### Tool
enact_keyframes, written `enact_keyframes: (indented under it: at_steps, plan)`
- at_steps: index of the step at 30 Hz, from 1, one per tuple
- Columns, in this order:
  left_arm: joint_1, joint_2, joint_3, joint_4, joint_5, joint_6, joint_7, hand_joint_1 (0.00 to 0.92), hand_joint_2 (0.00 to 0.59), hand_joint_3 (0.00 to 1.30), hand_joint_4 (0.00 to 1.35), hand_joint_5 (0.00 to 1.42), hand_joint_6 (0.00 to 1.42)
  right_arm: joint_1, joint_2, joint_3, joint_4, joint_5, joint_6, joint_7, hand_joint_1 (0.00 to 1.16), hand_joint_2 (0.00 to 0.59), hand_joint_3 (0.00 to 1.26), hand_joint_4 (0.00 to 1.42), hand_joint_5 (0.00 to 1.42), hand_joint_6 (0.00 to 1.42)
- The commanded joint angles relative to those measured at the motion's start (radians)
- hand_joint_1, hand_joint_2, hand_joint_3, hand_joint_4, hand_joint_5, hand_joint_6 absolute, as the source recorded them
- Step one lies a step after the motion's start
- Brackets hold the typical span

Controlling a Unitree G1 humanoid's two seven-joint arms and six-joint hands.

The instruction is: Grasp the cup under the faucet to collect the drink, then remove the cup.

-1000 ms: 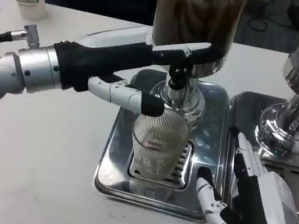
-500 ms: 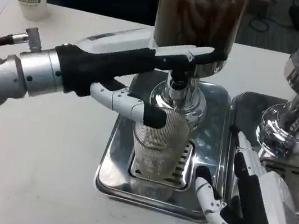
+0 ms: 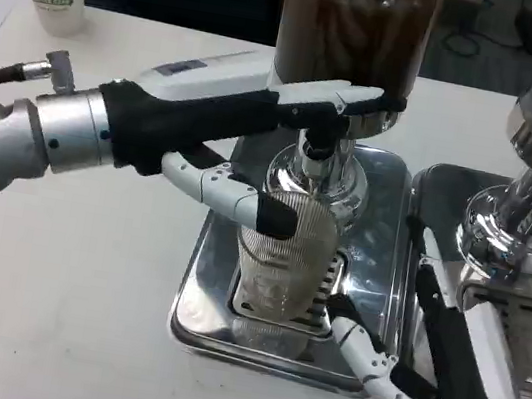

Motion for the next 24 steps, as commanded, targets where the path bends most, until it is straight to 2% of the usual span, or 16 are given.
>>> enact_keyframes:
  at_steps: [1,7,14,24]
  plan:
    - [0.043,0.013,-0.042,-0.005,0.071,0.017,-0.025,0.000,0.000,0.04,0.00,0.00,0.00,-0.018,-0.012,-0.012,0.012,0.046,-0.022,0.039,0.51,0.257,0.00,0.00,0.00,0.00]
    - [0.044,0.020,-0.050,-0.014,0.067,0.021,-0.016,0.000,0.000,0.04,0.00,0.00,0.00,-0.033,-0.013,-0.022,0.024,0.102,-0.003,0.089,0.56,0.242,0.00,0.00,0.00,0.00]
    - [0.042,0.023,-0.055,-0.011,0.072,0.018,-0.009,0.000,0.000,0.04,0.00,0.00,0.00,-0.070,-0.020,-0.041,0.084,0.201,-0.038,0.145,0.59,0.224,0.00,0.00,0.00,0.00]
    - [0.041,0.024,-0.059,-0.008,0.074,0.015,-0.004,0.000,0.000,0.04,0.00,0.00,0.00,-0.092,-0.019,-0.048,0.135,0.238,-0.077,0.149,0.60,0.217,0.00,0.00,0.00,0.00]
